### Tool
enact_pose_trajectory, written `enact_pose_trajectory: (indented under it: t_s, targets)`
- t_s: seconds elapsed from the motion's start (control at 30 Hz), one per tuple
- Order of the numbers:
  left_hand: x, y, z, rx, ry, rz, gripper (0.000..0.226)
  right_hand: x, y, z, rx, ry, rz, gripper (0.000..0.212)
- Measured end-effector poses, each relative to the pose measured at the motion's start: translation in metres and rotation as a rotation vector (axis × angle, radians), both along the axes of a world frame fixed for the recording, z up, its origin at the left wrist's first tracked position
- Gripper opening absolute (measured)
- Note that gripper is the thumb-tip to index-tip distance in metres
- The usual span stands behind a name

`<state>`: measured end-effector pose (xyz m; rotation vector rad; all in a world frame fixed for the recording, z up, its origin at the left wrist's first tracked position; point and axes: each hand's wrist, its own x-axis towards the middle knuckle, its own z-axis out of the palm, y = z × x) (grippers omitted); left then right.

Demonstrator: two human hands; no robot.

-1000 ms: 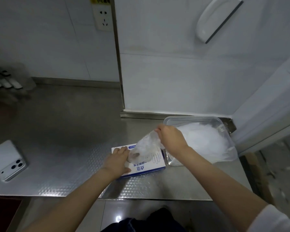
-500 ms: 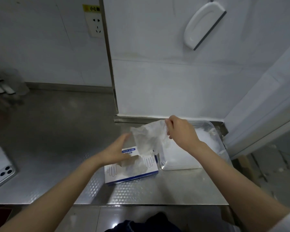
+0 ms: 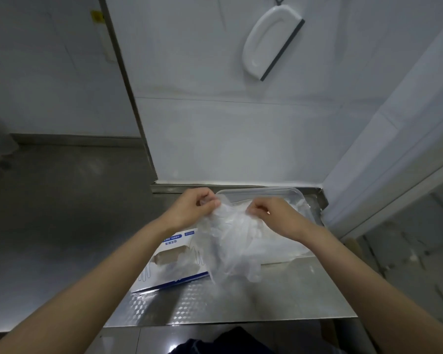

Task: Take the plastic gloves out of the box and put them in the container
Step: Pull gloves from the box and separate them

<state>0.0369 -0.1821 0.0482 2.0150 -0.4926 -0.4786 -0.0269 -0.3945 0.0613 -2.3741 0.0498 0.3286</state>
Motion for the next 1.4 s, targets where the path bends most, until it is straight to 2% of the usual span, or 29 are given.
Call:
enact_pose_trajectory:
  t_s: [0.03,0.07,0.13,0.17,0.23,0.3,0.33,0.4,0.47,0.57,0.77,0.83,0.9,0.97,1.03,1.1,1.23,1.3,1.4]
  targets:
    - [0.000,-0.008,0.002,-0.001,0.005,-0.034,0.020,0.000,-0.002,0.003,0.060,-0.005,0.003,0.017]
    - [0.000,-0.015,0.005,-0.009,0.021,-0.070,0.022,0.000,-0.002,0.007,0.127,0.010,0.019,0.020]
    - [-0.002,-0.032,0.013,-0.065,0.071,-0.136,0.022,0.003,-0.003,0.015,0.185,0.026,0.072,0.045]
    - [-0.003,-0.040,0.016,-0.115,0.113,-0.153,0.023,0.004,-0.004,0.016,0.144,0.004,0.114,0.049]
    - [-0.005,-0.051,0.020,-0.227,0.227,-0.149,0.026,0.005,-0.005,0.013,0.094,-0.052,0.145,0.036]
    - [-0.004,-0.055,0.018,-0.263,0.312,-0.123,0.032,0.006,-0.010,0.008,0.153,-0.067,0.071,0.008]
    - [-0.004,-0.055,0.015,-0.234,0.323,-0.111,0.036,0.007,-0.015,0.004,0.228,-0.062,0.013,0.006]
    - [-0.005,-0.058,0.007,-0.170,0.297,-0.089,0.033,0.007,-0.021,-0.005,0.363,-0.039,-0.085,0.019]
    - [-0.007,-0.065,0.000,-0.141,0.261,-0.024,0.006,0.007,-0.026,-0.011,0.372,-0.015,-0.137,0.024]
    - [-0.006,-0.076,-0.009,-0.139,0.293,0.121,0.025,0.006,-0.032,-0.019,0.339,-0.014,-0.154,0.027]
    - [-0.001,-0.083,-0.021,-0.147,0.382,0.459,0.022,0.006,-0.049,-0.032,0.338,0.015,-0.275,0.012]
    - [0.001,-0.080,-0.018,-0.212,0.524,0.485,0.021,0.008,-0.056,-0.036,0.340,-0.001,-0.340,0.009]
    - [-0.001,-0.078,-0.020,-0.277,0.752,0.386,0.033,0.012,-0.061,-0.042,0.338,-0.026,-0.399,0.008]
    - [-0.007,-0.079,-0.025,-0.239,0.821,0.312,0.033,0.015,-0.062,-0.048,0.369,-0.050,-0.434,0.013]
    - [-0.010,-0.085,-0.032,-0.291,0.772,0.434,0.022,0.018,-0.061,-0.054,0.433,-0.051,-0.457,0.022]
    - [-0.010,-0.092,-0.035,-0.351,0.629,0.624,0.016,0.021,-0.061,-0.059,0.483,-0.044,-0.487,0.025]
    - [-0.012,-0.098,-0.041,-0.129,0.174,0.663,0.025,0.026,-0.061,-0.066,0.543,-0.066,-0.604,0.028]
    - [-0.016,-0.095,-0.046,-0.090,0.082,0.657,0.023,0.027,-0.062,-0.069,0.467,-0.084,-0.598,0.030]
    - [-0.016,-0.088,-0.054,0.069,-0.048,0.610,0.017,0.026,-0.068,-0.078,0.199,-0.073,-0.467,0.025]
